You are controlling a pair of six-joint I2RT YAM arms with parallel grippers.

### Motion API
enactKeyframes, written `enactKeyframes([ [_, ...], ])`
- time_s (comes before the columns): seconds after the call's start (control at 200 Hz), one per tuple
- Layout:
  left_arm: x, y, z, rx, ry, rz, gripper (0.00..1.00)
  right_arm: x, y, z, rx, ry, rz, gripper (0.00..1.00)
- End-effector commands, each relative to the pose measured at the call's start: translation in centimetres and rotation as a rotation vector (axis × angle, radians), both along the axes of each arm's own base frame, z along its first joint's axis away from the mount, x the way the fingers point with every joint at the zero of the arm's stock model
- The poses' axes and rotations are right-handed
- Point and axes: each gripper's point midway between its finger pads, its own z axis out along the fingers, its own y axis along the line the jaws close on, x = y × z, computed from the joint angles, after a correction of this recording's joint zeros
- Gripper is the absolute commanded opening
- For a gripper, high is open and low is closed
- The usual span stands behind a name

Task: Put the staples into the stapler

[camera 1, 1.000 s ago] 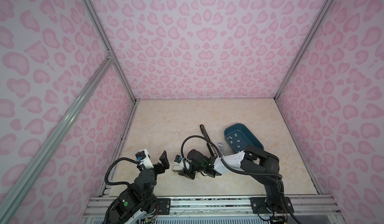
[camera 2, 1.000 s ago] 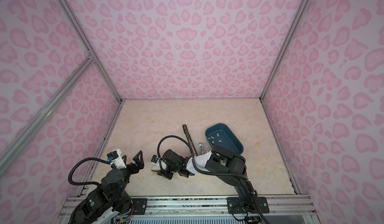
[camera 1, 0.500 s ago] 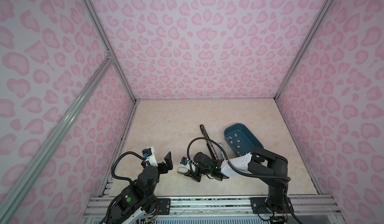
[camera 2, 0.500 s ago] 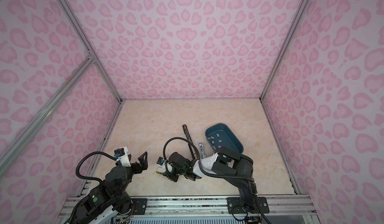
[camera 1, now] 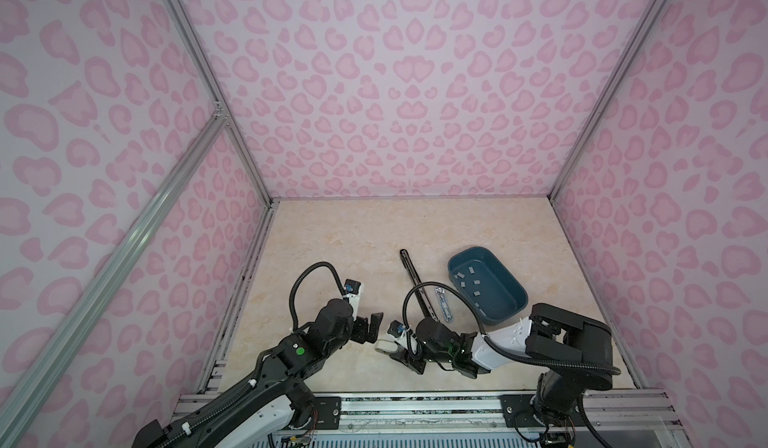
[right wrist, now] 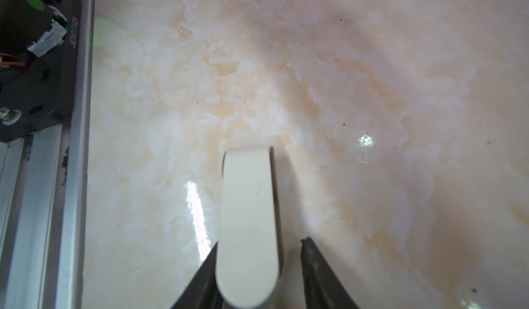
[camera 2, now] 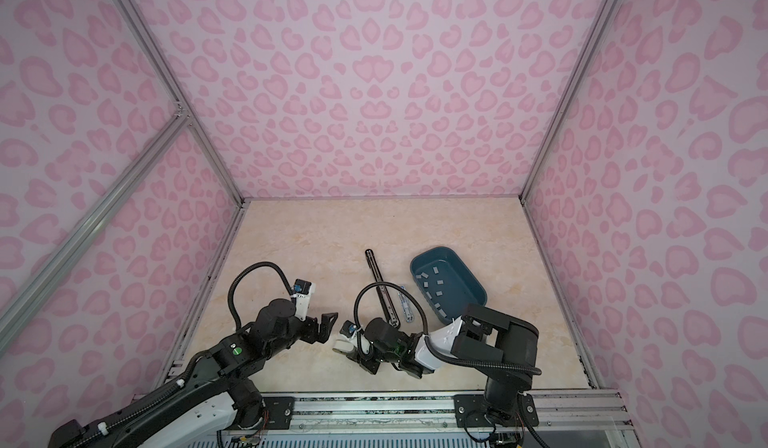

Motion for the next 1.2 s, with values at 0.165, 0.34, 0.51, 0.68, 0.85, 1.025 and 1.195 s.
enactKeyframes([
  [0.165,-1.2,-3.1,1.7,-0.107,-0.061,-0.186,0.99,2.3,-2.4,-1.3,-0.058,-0.019,-0.145,0.45],
  [0.34,-1.7,-3.1,1.3,-0.118,-0.011,-0.175,0.98,3.1,-2.2,-1.1,-0.048,-0.024,-0.172,0.43],
  [0.51,-2.2,-2.5,-0.3,-0.079,0.082,-0.104,0.92,3.5,-2.5,-0.4,0.003,-0.018,-0.201,0.43],
  [0.68,-3.3,-2.7,-1.6,-0.008,0.115,-0.069,0.85,3.1,-2.0,0.3,0.075,0.011,-0.195,0.44],
  [0.85,-3.4,-2.0,-3.8,0.087,0.167,-0.022,0.80,2.5,-3.2,1.2,0.118,0.010,-0.211,0.43],
  [1.025,-3.5,-2.9,-4.6,0.142,0.182,-0.051,0.79,1.6,-5.0,2.3,0.176,-0.008,-0.219,0.44],
  [1.195,-3.6,-4.0,-5.8,0.199,0.223,-0.090,0.74,0.8,-5.1,2.5,0.202,-0.002,-0.182,0.44],
])
